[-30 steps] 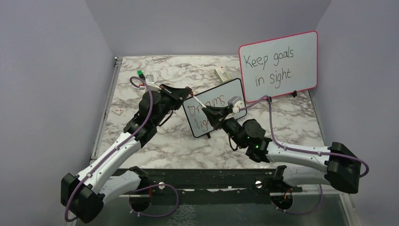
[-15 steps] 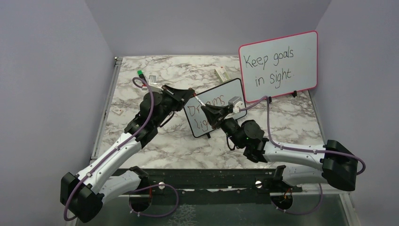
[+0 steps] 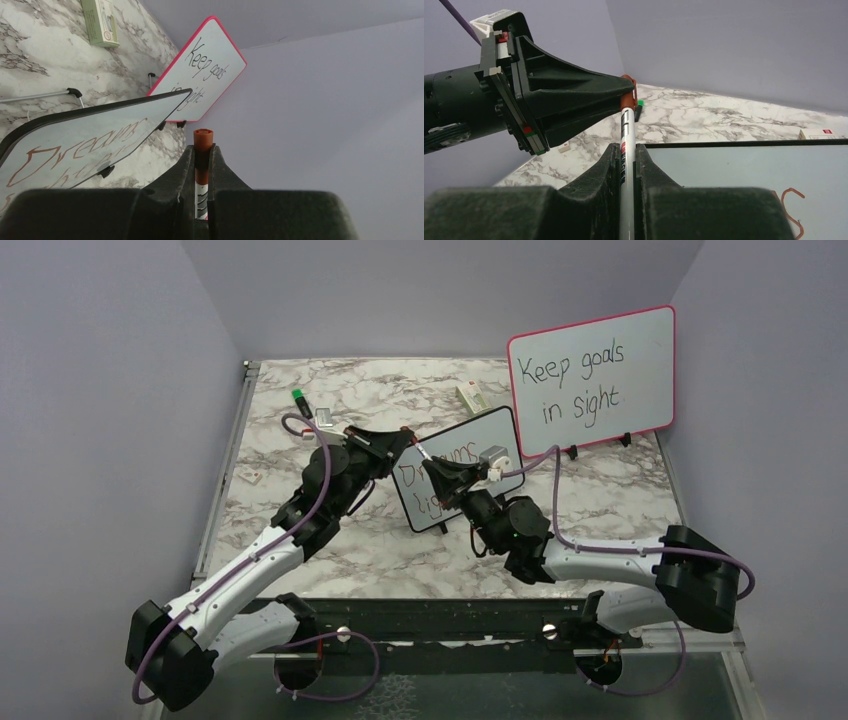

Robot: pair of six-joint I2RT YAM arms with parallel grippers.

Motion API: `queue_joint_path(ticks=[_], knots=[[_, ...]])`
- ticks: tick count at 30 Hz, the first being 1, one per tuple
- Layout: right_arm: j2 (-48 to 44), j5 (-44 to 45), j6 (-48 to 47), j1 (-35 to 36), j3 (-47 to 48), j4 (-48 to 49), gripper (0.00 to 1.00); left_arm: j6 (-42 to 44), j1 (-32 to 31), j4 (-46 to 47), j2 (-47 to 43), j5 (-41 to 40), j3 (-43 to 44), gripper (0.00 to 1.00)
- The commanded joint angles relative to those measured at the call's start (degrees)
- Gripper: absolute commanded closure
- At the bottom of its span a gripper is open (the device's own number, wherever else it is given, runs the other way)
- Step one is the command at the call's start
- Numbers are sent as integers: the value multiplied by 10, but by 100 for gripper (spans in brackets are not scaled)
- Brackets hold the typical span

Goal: Write a sentence on the whiteboard
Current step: Close the pen cap.

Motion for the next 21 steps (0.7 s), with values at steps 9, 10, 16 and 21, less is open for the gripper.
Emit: queue_joint_path(ticks=[9,10,16,21], knots=[[23,25,83,-6,4,120,99,-9,-61,50,-23,51,-41,100],[23,25,97,-7,1,125,99,-8,-63,52,-23,52,-42,100],[23,18,126,-12,-2,114,99,-7,-67,70,-24,53,-54,100],[-32,49,110,-13,-26,16,99,40,-67,-1,-60,-5,-46,100]])
